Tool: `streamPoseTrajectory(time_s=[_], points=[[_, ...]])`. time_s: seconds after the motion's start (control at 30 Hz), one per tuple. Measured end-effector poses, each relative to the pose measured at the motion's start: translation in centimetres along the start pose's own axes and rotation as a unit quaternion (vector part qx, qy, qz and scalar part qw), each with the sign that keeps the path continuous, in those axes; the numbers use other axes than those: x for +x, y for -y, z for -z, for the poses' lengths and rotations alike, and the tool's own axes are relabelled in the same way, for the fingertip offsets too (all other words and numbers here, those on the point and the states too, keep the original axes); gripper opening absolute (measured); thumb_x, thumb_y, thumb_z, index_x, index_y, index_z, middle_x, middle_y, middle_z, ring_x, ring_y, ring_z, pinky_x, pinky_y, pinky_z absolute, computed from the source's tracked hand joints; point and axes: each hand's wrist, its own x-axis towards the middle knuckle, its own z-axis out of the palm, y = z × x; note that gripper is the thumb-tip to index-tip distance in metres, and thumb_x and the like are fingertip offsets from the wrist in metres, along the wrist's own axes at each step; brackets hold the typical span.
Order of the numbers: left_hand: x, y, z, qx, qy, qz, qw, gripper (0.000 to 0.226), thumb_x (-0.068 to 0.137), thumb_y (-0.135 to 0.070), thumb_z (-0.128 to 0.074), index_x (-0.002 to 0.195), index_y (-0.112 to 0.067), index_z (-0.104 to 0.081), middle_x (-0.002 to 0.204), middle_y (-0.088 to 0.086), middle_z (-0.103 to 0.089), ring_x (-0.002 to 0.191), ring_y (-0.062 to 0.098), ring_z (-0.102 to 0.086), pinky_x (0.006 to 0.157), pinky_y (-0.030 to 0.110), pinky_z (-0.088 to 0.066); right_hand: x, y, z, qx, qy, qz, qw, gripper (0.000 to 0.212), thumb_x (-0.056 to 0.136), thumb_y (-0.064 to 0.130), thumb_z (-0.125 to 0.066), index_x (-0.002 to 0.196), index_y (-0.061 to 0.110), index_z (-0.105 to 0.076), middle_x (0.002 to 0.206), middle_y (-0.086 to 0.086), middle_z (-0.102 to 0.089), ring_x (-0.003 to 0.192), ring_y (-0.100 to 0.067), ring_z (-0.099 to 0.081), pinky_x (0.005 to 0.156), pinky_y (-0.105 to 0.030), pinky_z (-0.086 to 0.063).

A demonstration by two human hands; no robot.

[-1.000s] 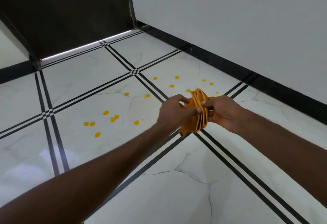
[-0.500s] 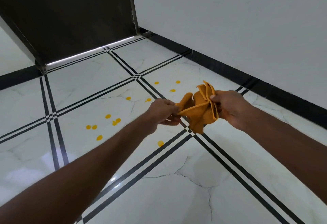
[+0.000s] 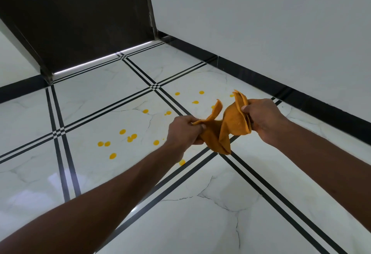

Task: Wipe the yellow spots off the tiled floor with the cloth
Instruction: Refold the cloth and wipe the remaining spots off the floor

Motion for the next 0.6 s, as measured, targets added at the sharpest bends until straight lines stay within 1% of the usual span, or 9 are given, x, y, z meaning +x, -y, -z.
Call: streamPoseTrajectory(time_s=[0.07,0.13,0.2,0.27,0.33,0.4,0.47,0.53,0.6], points=[[0.0,1.2,0.4,0.032,-0.003,0.049,0.998,0.014,0.093,-0.013,-0.067,0.104,-0.005,-0.070,0.092,0.013,-0.073,0.070,0.020,-0.075,0.065,0.031,-0.064,0.2,0.2,0.6,-0.031,-0.002,-0.005,1.000,0.037,0.108,0.022,-0.050,0.139,0.004,-0.057,0.135,-0.021,-0.063,0.123,-0.039,-0.061,0.099,-0.041,-0.048],[0.4,2.3,0.9,0.086,0.051,0.128,0.987,0.022,0.095,-0.016,-0.066,0.112,-0.003,-0.066,0.101,0.016,-0.073,0.079,0.024,-0.076,0.073,0.035,-0.065,0.5,0.7,1.1,-0.051,-0.003,0.013,0.999,0.036,0.108,0.023,-0.049,0.138,0.005,-0.059,0.136,-0.020,-0.063,0.121,-0.038,-0.061,0.102,-0.043,-0.047],[0.6,2.4,1.5,0.165,0.117,0.153,0.967,0.040,0.092,-0.027,-0.072,0.124,-0.003,-0.063,0.113,0.015,-0.071,0.096,0.025,-0.073,0.086,0.038,-0.062,0.1,1.3,1.7,-0.041,0.022,0.058,0.997,0.033,0.108,0.020,-0.050,0.137,0.010,-0.060,0.135,-0.015,-0.063,0.114,-0.032,-0.061,0.103,-0.046,-0.047],[0.9,1.4,2.0,0.188,0.145,0.077,0.968,0.074,0.081,-0.041,-0.082,0.142,-0.014,-0.052,0.141,0.010,-0.057,0.126,0.025,-0.058,0.102,0.040,-0.053,-0.7,2.0,2.3,-0.031,0.072,0.107,0.991,0.034,0.106,0.020,-0.051,0.138,0.016,-0.062,0.134,-0.009,-0.065,0.117,-0.030,-0.062,0.106,-0.051,-0.049],[0.8,-1.3,2.4,0.128,0.206,-0.028,0.970,0.098,0.073,-0.046,-0.086,0.154,-0.031,-0.034,0.161,0.001,-0.034,0.147,0.021,-0.033,0.115,0.046,-0.038,-1.6,2.9,3.3,-0.026,0.141,0.137,0.980,0.032,0.106,0.021,-0.052,0.136,0.021,-0.064,0.128,-0.006,-0.069,0.117,-0.030,-0.065,0.099,-0.054,-0.055],[0.5,-4.0,1.9,0.072,0.289,-0.094,0.950,0.088,0.080,-0.037,-0.083,0.153,-0.034,-0.035,0.161,-0.004,-0.035,0.149,0.018,-0.031,0.118,0.048,-0.034,-2.3,3.8,4.8,-0.010,0.213,0.152,0.965,0.030,0.104,0.022,-0.053,0.130,0.022,-0.068,0.118,-0.005,-0.073,0.107,-0.026,-0.071,0.083,-0.045,-0.062],[0.1,-5.9,0.7,0.022,0.336,-0.105,0.936,0.062,0.088,-0.020,-0.075,0.144,-0.021,-0.049,0.146,-0.001,-0.056,0.136,0.019,-0.052,0.111,0.044,-0.045,-2.4,4.6,6.4,0.043,0.253,0.149,0.955,0.025,0.100,0.022,-0.056,0.119,0.019,-0.072,0.106,-0.005,-0.078,0.093,-0.022,-0.075,0.072,-0.036,-0.063],[-0.3,-6.5,-0.3,-0.046,0.349,-0.075,0.933,0.049,0.093,-0.015,-0.068,0.140,-0.013,-0.053,0.136,0.003,-0.065,0.124,0.023,-0.063,0.105,0.044,-0.052,-1.6,4.4,7.6,0.162,0.231,0.112,0.953,0.018,0.097,0.026,-0.059,0.105,0.016,-0.071,0.093,-0.006,-0.076,0.084,-0.021,-0.073,0.073,-0.034,-0.062],[-0.4,-6.0,-1.0,-0.092,0.342,-0.036,0.935,0.052,0.092,-0.022,-0.068,0.141,-0.012,-0.052,0.134,0.005,-0.066,0.122,0.027,-0.064,0.103,0.047,-0.053,-0.2,2.3,8.1,0.301,0.197,0.027,0.933,0.025,0.100,0.038,-0.055,0.103,0.015,-0.064,0.085,-0.006,-0.067,0.081,-0.020,-0.067,0.074,-0.033,-0.059]])
